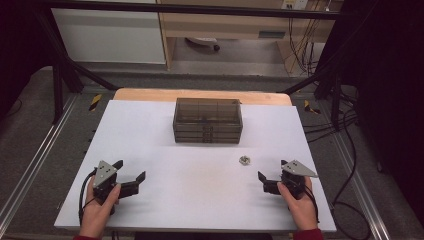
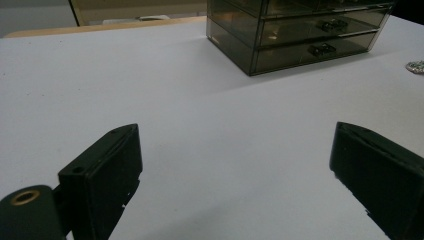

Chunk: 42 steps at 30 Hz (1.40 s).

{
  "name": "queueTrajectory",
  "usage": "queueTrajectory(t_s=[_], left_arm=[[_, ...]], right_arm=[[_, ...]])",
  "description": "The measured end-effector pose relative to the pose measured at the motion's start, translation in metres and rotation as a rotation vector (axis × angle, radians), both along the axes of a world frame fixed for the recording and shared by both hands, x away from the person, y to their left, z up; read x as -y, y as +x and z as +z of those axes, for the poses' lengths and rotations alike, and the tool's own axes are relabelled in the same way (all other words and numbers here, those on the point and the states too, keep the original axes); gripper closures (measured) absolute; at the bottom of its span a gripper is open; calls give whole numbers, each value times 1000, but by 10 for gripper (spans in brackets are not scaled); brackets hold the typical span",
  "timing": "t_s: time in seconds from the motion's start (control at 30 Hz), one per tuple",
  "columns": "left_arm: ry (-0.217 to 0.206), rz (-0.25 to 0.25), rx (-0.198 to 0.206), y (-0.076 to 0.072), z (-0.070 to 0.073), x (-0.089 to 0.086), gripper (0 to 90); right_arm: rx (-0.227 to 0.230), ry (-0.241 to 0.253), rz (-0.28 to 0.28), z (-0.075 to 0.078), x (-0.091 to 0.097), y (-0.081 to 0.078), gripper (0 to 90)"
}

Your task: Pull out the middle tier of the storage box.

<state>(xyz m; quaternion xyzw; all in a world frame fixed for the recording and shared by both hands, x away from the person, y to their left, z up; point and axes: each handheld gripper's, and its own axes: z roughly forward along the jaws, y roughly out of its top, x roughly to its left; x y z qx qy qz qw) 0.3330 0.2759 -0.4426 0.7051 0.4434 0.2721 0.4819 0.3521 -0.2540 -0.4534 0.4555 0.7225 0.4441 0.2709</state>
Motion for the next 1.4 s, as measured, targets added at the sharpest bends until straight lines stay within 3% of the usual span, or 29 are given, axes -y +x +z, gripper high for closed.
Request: queueTrajectory(t_s=[0.3,0.77,0.9,1.07,1.13,1.17,1.27,1.4], left_arm=[[33,-24,-4,1,0,7,66],[151,-41,11,0,-2,17,74],[157,-37,10,0,-2,17,73],[134,-29,0,0,-2,16,72],[134,-32,-1,0,-3,17,71],[133,-33,-1,-1,-3,17,71],[134,-40,-1,-1,-3,18,71],[135,-39,2,-1,-3,18,71]], right_arm=[[-5,-21,22,0,-6,0,31],[-8,-102,77,-2,-18,-2,32],[3,-128,84,-1,-23,-4,32],[23,-171,106,2,-41,-5,34],[50,-223,130,6,-57,-2,41],[50,-223,130,6,-57,-2,41],[54,-310,142,8,-78,7,61],[44,-337,151,9,-89,18,81]])
